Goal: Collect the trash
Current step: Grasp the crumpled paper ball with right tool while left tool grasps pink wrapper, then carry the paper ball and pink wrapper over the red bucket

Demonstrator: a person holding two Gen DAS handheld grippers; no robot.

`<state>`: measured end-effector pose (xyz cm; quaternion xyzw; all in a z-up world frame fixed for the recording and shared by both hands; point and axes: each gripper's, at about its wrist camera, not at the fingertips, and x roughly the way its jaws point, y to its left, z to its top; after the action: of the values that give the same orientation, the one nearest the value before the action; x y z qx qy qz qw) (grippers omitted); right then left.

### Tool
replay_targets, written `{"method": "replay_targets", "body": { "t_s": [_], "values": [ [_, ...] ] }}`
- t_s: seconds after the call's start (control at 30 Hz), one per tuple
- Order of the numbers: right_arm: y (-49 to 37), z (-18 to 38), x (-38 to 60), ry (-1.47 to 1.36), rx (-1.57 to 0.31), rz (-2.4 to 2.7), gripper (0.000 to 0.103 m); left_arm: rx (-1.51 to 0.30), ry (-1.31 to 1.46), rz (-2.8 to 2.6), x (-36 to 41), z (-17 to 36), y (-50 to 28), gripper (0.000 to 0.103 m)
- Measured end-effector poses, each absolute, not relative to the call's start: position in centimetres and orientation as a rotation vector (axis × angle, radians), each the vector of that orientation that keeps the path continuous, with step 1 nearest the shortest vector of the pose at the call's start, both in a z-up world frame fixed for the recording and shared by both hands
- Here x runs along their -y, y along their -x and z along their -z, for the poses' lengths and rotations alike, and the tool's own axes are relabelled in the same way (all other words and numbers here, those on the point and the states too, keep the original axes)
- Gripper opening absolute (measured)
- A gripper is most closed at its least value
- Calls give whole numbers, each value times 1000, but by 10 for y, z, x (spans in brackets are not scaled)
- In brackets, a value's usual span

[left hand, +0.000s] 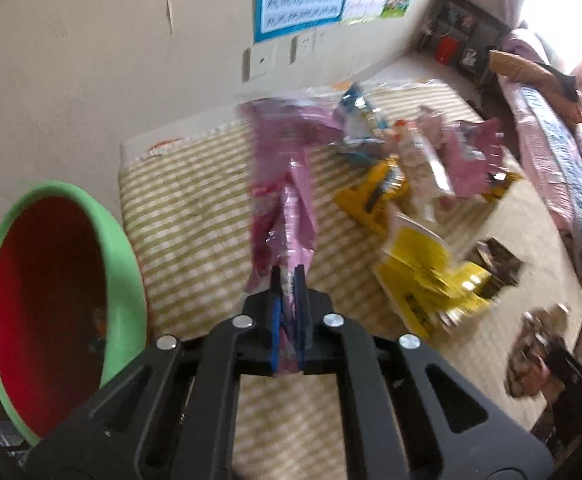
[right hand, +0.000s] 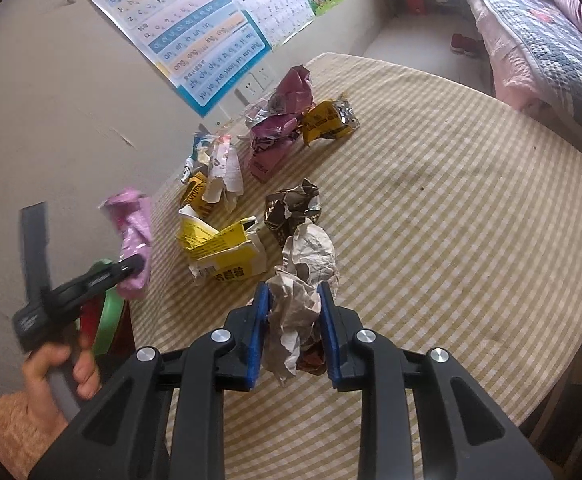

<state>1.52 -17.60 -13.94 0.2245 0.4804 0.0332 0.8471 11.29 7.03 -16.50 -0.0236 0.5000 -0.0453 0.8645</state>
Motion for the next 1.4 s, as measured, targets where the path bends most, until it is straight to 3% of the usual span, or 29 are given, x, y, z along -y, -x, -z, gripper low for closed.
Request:
{"method": "replay_targets", "body": {
  "t_s": [0.43,0.73,1.4],
  "values": [
    [0,115,154,-392,-923,-98,24,-1012,131,213,-63,132,-26,4],
    [12,93,139,-377,-843,-123,24,-932,100,224,-67,106,-19,4],
    [16,99,96,-296,-911,-165,24,-910,114,205,-87,105,-13,4]
  ]
}}
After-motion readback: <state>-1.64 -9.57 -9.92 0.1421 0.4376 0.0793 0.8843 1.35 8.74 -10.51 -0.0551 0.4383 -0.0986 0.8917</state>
